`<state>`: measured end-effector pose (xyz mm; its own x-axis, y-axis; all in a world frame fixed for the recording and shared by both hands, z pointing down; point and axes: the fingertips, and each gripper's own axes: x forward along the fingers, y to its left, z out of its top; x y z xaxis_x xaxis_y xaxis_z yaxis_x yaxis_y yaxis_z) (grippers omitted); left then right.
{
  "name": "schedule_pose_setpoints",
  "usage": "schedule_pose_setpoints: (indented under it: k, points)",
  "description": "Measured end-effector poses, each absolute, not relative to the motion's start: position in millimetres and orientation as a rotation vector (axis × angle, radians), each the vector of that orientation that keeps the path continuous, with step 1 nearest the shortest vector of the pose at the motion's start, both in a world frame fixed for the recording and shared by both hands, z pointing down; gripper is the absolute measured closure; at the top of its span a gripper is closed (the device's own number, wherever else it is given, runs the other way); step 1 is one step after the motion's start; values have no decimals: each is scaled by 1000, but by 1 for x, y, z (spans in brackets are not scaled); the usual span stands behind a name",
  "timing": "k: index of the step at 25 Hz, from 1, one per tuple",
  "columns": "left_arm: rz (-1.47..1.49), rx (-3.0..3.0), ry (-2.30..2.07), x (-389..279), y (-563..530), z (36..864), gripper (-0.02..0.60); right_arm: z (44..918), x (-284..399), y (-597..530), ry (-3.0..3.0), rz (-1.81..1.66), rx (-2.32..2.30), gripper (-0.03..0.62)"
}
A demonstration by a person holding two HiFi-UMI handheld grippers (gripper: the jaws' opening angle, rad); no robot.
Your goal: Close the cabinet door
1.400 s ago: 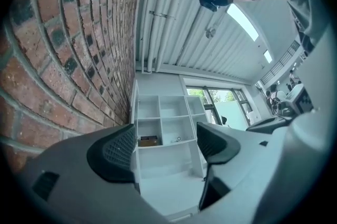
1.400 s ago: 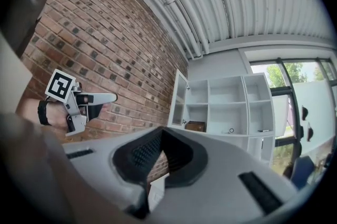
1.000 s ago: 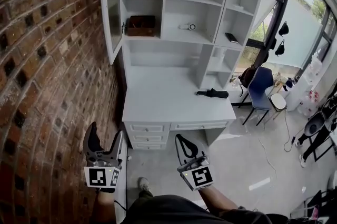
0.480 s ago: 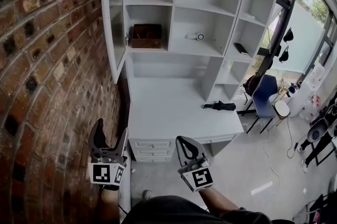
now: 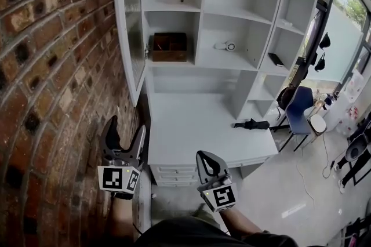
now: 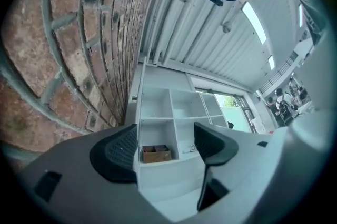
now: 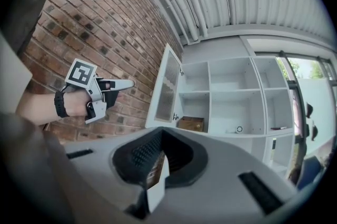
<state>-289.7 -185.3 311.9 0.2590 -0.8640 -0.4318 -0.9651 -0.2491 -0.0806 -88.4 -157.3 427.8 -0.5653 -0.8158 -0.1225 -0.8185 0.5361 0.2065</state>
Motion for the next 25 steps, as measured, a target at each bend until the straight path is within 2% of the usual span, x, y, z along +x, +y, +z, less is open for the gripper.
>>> schedule_pose_setpoints:
  k: [12, 25]
  points:
    - [400, -2093, 1700, -294, -260, 284, 272, 413, -75, -238, 2745, 453, -1362, 595]
    - [517, -2028, 1689, -323, -338, 184, 308, 414, -59, -275, 2754, 420, -1377, 595]
